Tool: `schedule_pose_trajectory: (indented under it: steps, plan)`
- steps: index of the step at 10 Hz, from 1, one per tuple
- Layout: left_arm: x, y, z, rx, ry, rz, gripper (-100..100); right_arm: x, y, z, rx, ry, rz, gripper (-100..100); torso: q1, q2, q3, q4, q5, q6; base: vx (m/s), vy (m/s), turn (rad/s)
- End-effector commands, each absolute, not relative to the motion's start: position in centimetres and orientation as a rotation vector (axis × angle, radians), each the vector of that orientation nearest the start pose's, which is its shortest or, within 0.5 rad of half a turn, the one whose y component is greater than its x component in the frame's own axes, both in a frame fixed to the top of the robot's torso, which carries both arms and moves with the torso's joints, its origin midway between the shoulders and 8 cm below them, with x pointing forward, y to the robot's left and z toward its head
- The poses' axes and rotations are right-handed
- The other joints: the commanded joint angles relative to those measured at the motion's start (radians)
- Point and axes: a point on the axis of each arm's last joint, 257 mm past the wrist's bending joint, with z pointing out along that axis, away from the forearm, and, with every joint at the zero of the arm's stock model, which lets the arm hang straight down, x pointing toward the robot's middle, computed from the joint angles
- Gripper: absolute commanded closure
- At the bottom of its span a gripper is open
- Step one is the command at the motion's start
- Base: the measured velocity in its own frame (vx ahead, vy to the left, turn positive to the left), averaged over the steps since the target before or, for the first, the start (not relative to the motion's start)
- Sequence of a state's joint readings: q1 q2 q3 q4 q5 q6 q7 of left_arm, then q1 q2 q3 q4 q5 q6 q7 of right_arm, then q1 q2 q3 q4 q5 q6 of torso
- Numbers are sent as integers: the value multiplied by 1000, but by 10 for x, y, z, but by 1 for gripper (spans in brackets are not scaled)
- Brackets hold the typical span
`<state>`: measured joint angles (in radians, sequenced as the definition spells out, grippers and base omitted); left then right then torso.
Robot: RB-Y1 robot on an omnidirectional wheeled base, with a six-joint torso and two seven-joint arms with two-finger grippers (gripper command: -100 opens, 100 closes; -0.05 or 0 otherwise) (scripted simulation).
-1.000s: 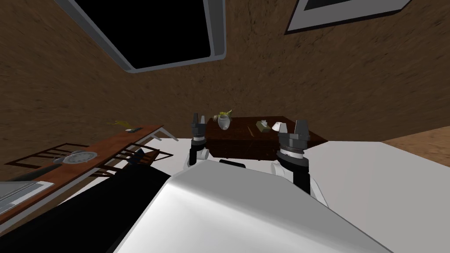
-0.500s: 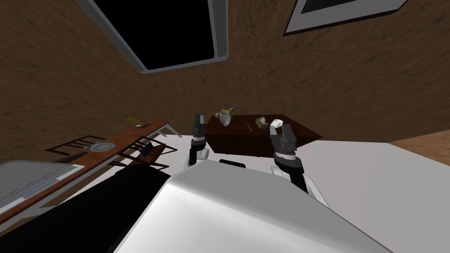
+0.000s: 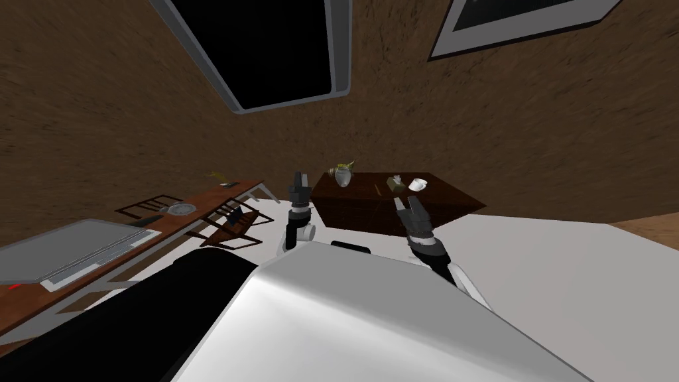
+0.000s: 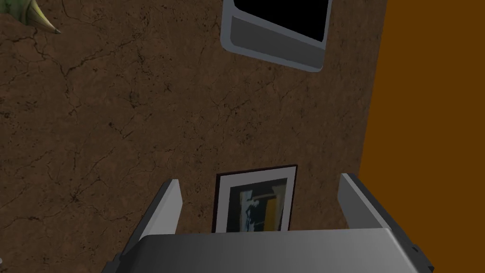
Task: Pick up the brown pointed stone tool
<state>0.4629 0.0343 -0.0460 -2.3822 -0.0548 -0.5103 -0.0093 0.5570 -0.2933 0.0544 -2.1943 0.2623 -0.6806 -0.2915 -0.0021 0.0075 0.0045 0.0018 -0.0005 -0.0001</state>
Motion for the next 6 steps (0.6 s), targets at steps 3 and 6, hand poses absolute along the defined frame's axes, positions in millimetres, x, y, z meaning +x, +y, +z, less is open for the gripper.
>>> schedule_pose_trajectory:
  steps: [3, 6]
  plan:
    - [323, 245, 80, -485, 570, -1350, 0, 326, -184, -53, 383, 1080, 1563, -100, 0, -2, -1, 0, 0, 0, -82, -14, 91]
    - [323, 245, 80, -485, 570, -1350, 0, 318, -168, -101, 385, 1248, 1621, -100, 1, -3, -2, 0, 0, 0, -83, -6, 133]
